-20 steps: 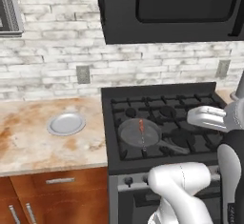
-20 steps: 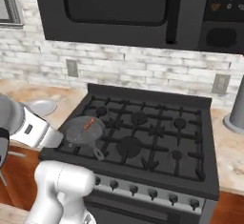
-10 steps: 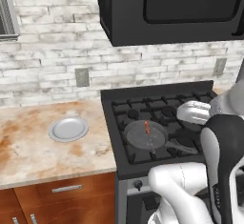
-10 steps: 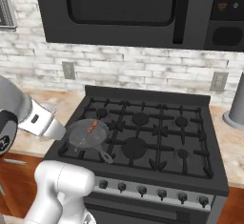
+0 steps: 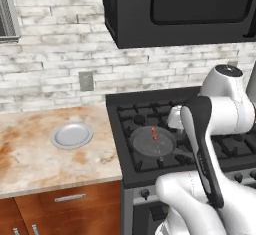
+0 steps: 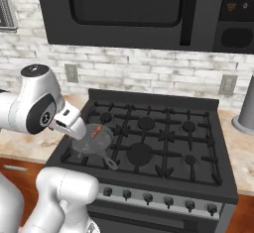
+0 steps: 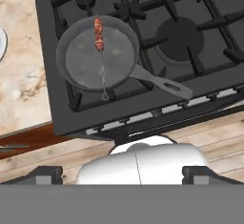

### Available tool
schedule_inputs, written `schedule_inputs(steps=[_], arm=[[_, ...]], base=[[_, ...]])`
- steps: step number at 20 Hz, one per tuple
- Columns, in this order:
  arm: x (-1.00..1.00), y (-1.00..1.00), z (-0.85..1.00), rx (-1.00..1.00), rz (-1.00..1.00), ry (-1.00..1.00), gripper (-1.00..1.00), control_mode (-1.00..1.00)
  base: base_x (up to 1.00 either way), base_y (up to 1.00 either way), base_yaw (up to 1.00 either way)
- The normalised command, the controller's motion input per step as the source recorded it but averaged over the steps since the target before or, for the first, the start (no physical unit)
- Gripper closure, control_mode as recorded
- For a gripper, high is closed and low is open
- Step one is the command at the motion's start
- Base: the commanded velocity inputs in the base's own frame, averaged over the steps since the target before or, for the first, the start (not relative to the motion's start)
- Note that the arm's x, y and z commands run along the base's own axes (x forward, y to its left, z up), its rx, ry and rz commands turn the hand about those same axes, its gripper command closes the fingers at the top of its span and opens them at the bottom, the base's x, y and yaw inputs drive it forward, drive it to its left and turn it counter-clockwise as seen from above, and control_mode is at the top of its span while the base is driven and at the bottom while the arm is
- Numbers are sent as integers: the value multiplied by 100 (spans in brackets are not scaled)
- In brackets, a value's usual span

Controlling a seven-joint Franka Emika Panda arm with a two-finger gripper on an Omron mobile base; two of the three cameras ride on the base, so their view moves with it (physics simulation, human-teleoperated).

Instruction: Place the cold items (banana and broccoli) from the fridge in one tupperware on the dining counter. Place the warm items (kebab skewer and hot dog) in the stove area in another tupperware.

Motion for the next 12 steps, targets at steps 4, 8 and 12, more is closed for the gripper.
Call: schedule_inputs(steps=[4,8,12], arm=[[29,4,-62,0,3,0,-100,-100],[65,14,-44,0,2,4,-100,-100],[66,20,-33,0,0,9,-100,-100]], base=[[0,0,0],[0,0,0],[0,0,0]])
